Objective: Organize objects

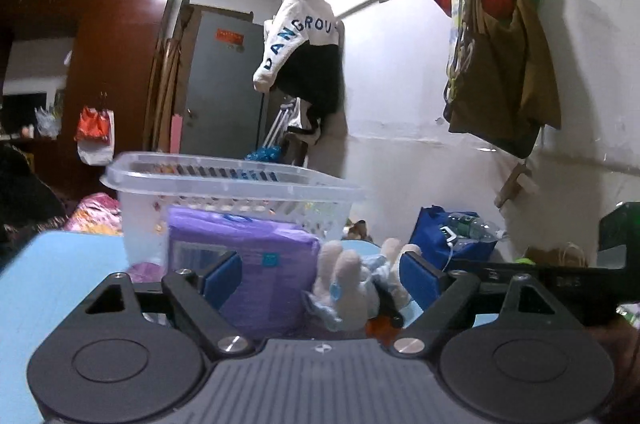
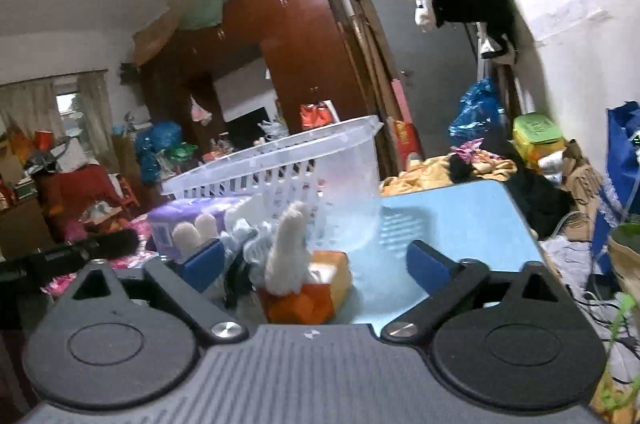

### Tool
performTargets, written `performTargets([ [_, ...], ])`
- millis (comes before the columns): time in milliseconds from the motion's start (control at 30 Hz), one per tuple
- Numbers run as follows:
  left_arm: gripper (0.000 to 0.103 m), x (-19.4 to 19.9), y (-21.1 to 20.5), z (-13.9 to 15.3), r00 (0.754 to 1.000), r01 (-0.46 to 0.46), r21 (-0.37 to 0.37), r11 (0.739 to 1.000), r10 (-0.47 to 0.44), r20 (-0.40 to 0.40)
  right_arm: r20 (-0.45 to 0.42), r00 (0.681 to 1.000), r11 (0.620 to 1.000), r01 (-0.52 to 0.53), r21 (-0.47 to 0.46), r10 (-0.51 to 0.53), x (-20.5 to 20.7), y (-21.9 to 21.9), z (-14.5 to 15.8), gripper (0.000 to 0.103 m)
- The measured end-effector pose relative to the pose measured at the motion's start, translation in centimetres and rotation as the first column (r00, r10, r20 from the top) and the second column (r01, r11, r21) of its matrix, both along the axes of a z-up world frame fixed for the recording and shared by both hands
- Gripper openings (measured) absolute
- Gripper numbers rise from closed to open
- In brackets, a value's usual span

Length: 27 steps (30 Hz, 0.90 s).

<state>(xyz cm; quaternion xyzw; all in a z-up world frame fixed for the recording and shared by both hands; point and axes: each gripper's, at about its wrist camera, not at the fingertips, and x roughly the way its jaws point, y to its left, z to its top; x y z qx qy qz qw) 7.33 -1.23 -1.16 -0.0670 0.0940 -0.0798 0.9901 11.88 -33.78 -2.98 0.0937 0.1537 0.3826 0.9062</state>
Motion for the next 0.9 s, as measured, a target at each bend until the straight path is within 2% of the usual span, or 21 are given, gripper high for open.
performTargets([
  [67,0.083,0.2,-0.6,-0.6,1.000,0.014,0.001,1.000,-0.014,-0.009,-0.005,1.000,1.000,-0.001,-0.017,0.001,0.6,0.7,-0.3,0.076],
  [133,0.078,0.5,-1.2,-1.0,1.000,-0.001,0.026,1.000,0.002,-0.011,-0.013,1.000,1.000,-0.002,-0.020,0.002,0.7,1.0,-0.5,0.057],
  [300,0.054,1.7,-1.6,-1.7,0.999,0.004,0.013,1.000,-0.003,-0.047,-0.009,1.000,1.000,0.009,-0.013,-0.009,0.8,1.2,-0.6,0.040],
  [467,0.045,2.3,-2.5,-2.1,0.998,0.005,0.039,0.999,-0.002,-0.056,0.005,1.000,0.999,0.004,-0.038,-0.004,0.5,1.6,-0.6,0.036],
  [600,0.029,2.4,-2.8,-2.1,0.998,0.000,0.045,0.999,0.002,-0.055,0.025,1.000,0.999,0.002,-0.051,-0.001,0.4,2.0,-0.6,0.021],
  [700,0.023,2.3,-2.9,-2.2,0.999,-0.004,0.059,0.998,0.007,-0.050,0.052,0.999,0.997,0.011,-0.073,-0.007,-0.1,2.3,-0.5,0.017],
  [900,0.020,1.4,-3.7,-2.0,1.000,-0.002,0.099,0.995,0.003,-0.015,0.118,0.993,0.996,0.034,-0.083,-0.024,-1.3,2.3,0.2,0.015],
])
